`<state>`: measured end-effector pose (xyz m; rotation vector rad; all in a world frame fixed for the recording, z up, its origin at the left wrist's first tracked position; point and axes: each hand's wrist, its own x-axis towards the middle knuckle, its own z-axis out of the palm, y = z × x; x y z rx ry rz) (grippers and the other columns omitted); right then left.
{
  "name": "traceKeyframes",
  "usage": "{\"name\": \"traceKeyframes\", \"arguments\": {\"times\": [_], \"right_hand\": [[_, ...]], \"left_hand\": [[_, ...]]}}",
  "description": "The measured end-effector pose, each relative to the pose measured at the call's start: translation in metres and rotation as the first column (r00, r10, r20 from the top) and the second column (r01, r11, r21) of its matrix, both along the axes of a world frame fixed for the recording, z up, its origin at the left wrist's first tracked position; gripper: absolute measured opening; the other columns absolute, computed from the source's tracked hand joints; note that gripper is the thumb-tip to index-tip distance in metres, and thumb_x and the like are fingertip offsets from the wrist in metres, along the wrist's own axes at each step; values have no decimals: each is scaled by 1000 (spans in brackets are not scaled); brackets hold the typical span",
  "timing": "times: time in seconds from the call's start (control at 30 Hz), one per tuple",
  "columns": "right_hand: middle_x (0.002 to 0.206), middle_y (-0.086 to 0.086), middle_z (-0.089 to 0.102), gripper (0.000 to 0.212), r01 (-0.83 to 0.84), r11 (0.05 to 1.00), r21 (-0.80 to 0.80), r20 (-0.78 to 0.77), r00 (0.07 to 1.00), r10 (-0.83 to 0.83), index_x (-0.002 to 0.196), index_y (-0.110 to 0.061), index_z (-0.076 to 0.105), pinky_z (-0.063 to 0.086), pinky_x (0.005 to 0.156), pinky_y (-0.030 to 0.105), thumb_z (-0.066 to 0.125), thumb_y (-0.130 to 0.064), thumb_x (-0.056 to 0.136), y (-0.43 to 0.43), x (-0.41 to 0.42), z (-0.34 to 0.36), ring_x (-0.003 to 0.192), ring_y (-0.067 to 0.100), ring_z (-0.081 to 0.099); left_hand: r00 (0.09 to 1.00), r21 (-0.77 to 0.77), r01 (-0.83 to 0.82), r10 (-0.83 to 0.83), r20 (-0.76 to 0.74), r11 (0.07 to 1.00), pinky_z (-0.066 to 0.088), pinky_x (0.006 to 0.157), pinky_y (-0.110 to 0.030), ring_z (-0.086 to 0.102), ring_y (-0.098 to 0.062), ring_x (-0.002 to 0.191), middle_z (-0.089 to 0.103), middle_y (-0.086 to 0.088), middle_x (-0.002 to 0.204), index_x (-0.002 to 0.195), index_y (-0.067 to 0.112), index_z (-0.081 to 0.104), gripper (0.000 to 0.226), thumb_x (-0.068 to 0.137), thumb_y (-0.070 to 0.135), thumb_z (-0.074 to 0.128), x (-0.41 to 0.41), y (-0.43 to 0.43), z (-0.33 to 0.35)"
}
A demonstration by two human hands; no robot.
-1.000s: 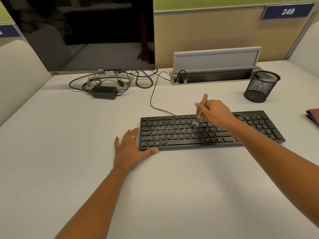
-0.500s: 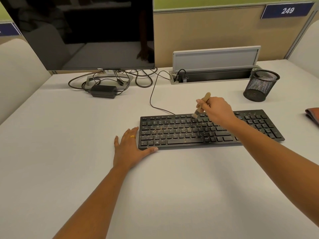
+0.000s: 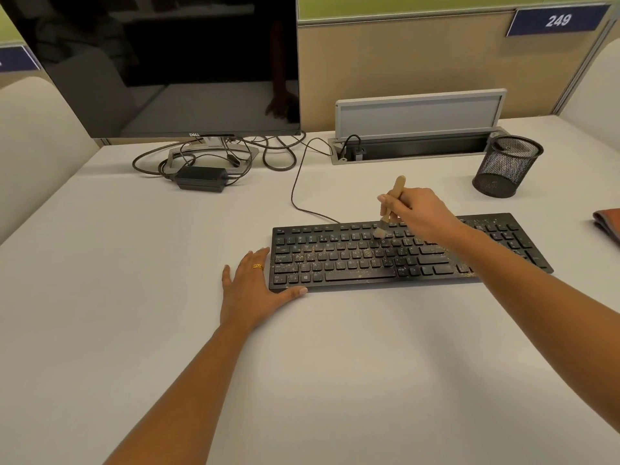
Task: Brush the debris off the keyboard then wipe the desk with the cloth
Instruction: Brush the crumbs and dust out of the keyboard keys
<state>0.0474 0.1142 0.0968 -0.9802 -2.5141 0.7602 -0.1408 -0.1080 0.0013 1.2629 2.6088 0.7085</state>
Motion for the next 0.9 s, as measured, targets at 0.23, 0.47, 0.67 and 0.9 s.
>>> {"name": "traceKeyframes", "arguments": {"times": [0.23, 0.47, 0.67, 0.9], "right_hand": [[70, -6, 52, 41, -91, 983, 158, 291, 956, 41, 87, -14, 61, 29, 56, 26, 35, -44, 98, 2, 9, 5, 65, 12, 46], [79, 3, 59, 46, 45, 973, 226, 147, 986, -80, 97, -10, 65, 28, 54, 26, 32, -42, 99, 5, 8, 4, 74, 19, 50], [82, 3, 59, 41, 98, 986, 133, 137, 984, -116, 83, -16, 61, 36, 68, 29, 32, -41, 99, -3, 1, -7, 78, 20, 53], [81, 0, 58, 41, 131, 985, 114, 59, 989, -138, 87, -15, 63, 36, 67, 30, 33, -40, 99, 1, 2, -4, 77, 18, 51]], "left_hand": [[1000, -11, 3, -3, -9, 1000, -4, 118, -43, 11, -8, 146, 26, 6, 156, 149, 23, 24, 108, 63, 77, 60, 1, 0, 1], [1000, -4, 2, -2, -7, 1000, -4, 118, -43, 11, -8, 146, 26, 5, 156, 149, 22, 23, 107, 64, 76, 62, 1, 0, 1], [1000, -2, -2, 2, -8, 1000, -5, 118, -42, 11, -8, 146, 26, 5, 156, 149, 23, 23, 107, 65, 76, 62, 2, -1, 1], [1000, 18, -4, 4, 5, 1000, -5, 118, -42, 12, -8, 146, 27, 4, 155, 149, 23, 24, 108, 62, 77, 61, 1, 0, 0]]}}
